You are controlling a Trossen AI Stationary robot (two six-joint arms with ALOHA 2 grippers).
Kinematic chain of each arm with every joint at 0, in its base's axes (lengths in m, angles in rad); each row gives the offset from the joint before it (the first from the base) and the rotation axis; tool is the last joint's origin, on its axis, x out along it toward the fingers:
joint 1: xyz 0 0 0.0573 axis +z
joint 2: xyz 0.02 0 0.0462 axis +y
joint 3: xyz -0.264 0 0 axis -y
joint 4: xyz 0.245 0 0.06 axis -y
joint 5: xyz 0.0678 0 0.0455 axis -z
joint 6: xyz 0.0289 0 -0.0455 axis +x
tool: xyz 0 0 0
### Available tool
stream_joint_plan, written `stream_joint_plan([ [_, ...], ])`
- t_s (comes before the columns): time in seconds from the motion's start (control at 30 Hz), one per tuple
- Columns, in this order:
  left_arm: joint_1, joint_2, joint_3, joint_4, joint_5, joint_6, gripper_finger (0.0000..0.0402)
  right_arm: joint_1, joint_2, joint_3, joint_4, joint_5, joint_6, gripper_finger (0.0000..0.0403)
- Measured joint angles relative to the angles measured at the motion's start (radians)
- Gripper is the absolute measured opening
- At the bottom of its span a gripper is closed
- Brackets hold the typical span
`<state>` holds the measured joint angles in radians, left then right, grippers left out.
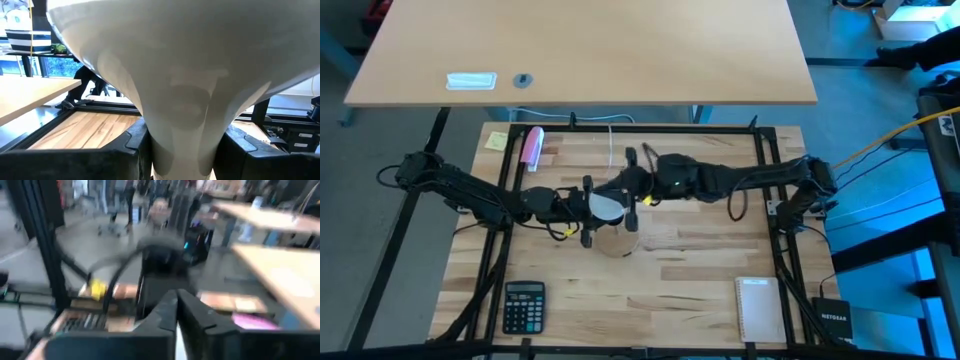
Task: Screw lightbulb
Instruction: Insert the lightbulb into the desk lamp
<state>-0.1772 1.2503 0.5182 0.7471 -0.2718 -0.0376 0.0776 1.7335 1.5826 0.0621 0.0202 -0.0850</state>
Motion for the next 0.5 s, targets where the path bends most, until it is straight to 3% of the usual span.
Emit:
stream_joint_plan([
  [0.2,0.0,0.0,-0.001,0.002,0.0,-0.004,0.0137,0.0,0.004,0.001,-0.058,-0.006,0.002,0.002],
  [0.5,0.003,0.003,-0.004,-0.043,-0.023,-0.057,0.0216,0.001,0.004,0.002,-0.075,-0.015,-0.001,0.0007],
])
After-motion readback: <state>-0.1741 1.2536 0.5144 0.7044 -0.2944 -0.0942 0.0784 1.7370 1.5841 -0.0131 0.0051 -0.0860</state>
